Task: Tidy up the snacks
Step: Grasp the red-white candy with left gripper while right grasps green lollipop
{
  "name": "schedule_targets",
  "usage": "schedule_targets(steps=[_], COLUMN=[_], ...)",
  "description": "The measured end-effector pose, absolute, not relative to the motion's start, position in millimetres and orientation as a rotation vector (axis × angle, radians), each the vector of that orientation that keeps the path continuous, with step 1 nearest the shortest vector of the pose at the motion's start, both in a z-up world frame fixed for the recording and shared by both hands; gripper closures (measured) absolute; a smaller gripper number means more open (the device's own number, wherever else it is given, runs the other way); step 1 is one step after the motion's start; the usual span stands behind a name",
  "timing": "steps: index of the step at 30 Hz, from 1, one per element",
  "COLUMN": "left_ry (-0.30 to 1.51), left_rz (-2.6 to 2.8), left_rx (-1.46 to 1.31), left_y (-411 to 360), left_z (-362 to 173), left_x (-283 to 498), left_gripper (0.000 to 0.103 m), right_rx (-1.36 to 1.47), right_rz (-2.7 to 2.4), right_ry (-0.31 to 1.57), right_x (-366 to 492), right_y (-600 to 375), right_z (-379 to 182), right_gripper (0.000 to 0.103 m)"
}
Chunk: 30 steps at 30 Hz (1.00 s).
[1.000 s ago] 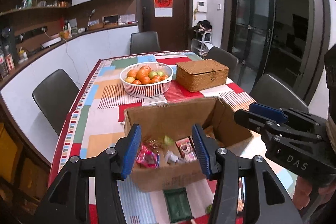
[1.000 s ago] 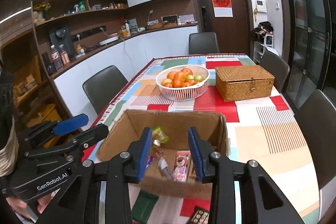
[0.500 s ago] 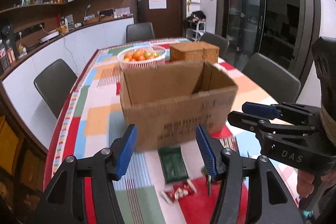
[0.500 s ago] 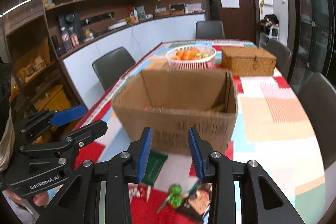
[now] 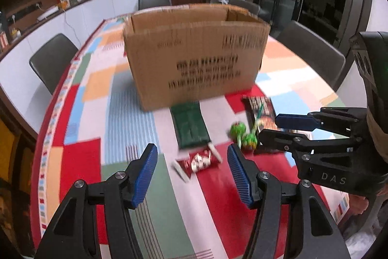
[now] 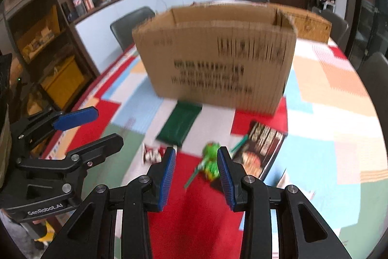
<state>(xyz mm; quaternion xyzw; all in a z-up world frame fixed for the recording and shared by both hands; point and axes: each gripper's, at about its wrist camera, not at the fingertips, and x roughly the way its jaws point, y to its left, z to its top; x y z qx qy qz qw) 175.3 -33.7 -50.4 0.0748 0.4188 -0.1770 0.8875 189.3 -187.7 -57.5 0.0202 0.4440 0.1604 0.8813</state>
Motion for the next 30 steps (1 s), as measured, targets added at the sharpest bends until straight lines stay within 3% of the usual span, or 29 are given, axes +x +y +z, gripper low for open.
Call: schedule_targets(steps=[17, 30], left_ry=[1.012, 1.038], left_rz=[-0.42, -0.432], left_rx=[0.209, 0.23], left_y=[-42.9, -54.1], left_z=[-105.4, -123.4], left_x=[196.0, 222.8], left_gripper=[0.044, 0.044], right_rx=[0.008, -0.026], right_rz=[0.319, 0.32], right_ry=[1.073, 1.081], right_x=[201.0, 211.2], right_y=[-183.2, -178.2], right_z=[-103.5, -112.1], right_gripper=[0.066, 0.066])
